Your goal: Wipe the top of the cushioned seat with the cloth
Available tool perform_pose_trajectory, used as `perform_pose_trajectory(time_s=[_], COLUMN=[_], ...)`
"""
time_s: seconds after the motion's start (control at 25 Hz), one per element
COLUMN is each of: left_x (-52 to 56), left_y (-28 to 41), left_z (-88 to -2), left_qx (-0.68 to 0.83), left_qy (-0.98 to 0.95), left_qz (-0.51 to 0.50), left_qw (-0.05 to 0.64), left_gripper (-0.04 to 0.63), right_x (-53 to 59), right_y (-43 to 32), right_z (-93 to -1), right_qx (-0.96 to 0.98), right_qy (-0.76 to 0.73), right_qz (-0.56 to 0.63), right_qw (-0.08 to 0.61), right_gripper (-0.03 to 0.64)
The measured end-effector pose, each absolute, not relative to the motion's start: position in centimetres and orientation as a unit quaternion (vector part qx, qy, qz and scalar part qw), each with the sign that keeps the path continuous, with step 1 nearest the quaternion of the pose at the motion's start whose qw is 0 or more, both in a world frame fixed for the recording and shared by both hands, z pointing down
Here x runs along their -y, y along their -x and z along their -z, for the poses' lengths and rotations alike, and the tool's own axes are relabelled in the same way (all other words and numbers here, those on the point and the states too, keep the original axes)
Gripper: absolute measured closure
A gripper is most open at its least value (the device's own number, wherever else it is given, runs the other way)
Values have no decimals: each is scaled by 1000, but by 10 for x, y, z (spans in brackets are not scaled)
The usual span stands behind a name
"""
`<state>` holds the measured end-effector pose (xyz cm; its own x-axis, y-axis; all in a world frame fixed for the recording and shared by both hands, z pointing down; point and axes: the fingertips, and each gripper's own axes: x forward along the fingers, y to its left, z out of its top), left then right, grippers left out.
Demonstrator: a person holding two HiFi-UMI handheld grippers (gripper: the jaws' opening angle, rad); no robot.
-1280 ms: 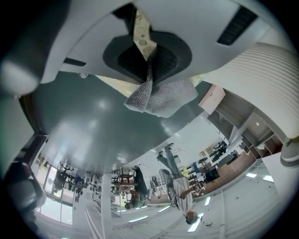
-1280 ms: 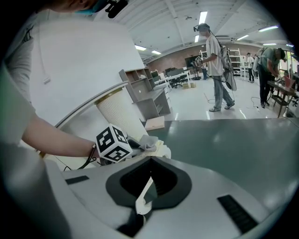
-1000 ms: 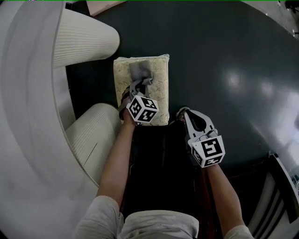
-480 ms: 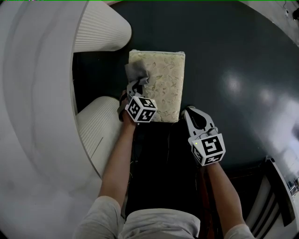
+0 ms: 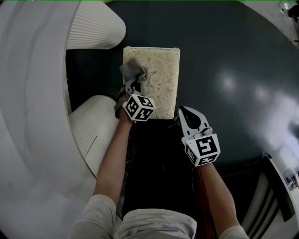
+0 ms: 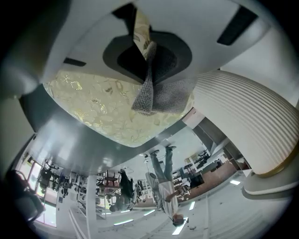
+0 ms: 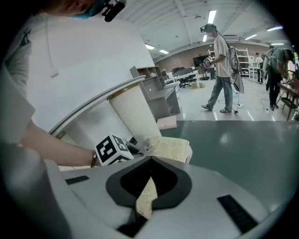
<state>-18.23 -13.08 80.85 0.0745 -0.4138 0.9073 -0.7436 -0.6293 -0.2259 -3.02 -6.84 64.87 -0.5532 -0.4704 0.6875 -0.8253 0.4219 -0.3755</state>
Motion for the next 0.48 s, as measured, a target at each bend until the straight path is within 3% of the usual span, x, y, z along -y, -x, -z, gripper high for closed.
perform_pose_trajectory(time_s=[0.48], left_x=[113], left_y=[98], left_z=[-806], left_qx=[354], left_qy=[-747], left_qz=[-549], left_qw=[127], left_gripper=[568], right_x=[58], right_y=[-22], right_z=[-635], right_qx=[798], right_qy=[-436], right_qz=[-351], right_qw=[226], right_gripper=[607])
